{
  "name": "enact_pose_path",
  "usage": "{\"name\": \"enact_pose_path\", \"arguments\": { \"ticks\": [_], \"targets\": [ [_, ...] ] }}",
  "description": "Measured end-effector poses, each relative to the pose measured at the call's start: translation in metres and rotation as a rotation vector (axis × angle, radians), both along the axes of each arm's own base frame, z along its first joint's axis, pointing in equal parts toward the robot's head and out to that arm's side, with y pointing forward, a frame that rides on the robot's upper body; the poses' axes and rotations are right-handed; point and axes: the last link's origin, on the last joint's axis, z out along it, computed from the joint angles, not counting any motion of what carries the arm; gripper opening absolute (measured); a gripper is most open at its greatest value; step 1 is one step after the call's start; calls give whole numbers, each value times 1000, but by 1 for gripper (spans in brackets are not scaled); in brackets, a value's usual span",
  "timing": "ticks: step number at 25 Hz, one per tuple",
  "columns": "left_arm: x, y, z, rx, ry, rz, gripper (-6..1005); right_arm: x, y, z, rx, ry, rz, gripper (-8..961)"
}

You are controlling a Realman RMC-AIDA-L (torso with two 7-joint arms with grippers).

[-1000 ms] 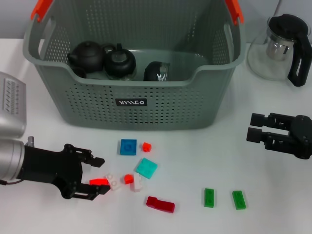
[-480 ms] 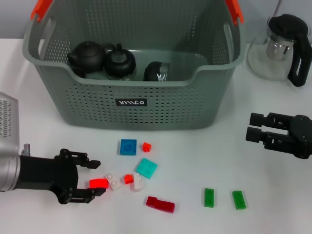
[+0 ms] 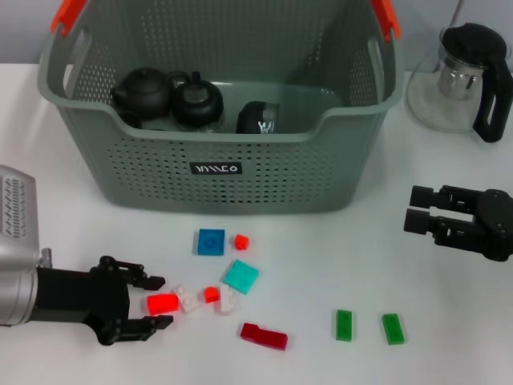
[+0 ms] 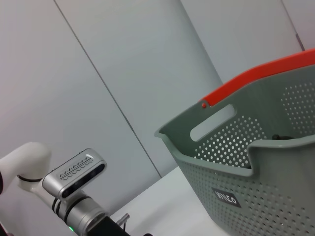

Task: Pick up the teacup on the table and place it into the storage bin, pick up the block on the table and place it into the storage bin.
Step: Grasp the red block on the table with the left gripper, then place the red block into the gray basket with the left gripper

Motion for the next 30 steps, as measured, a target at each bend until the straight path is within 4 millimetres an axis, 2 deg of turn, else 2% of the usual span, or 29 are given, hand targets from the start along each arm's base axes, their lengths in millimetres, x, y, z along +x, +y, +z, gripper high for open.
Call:
{"name": "enact_pose_path", "arguments": {
  "ticks": [17,18,20,26,30],
  "targets": [
    [-3,7,2,31,27,44,432,0,0,0,-3,-1,2,674],
    [-2,7,3,31,24,46,360,0,0,0,-3,-1,1,674],
    [0,7,7,31,15,53,216,0,0,0,-2,-1,1,674],
    [13,6,21,5,-36,54,190,-2,2,1,-3,0,5,673],
    [29,6,43,-7,-187,40,190,-3,3,1,-3,0,8,673]
  ]
}}
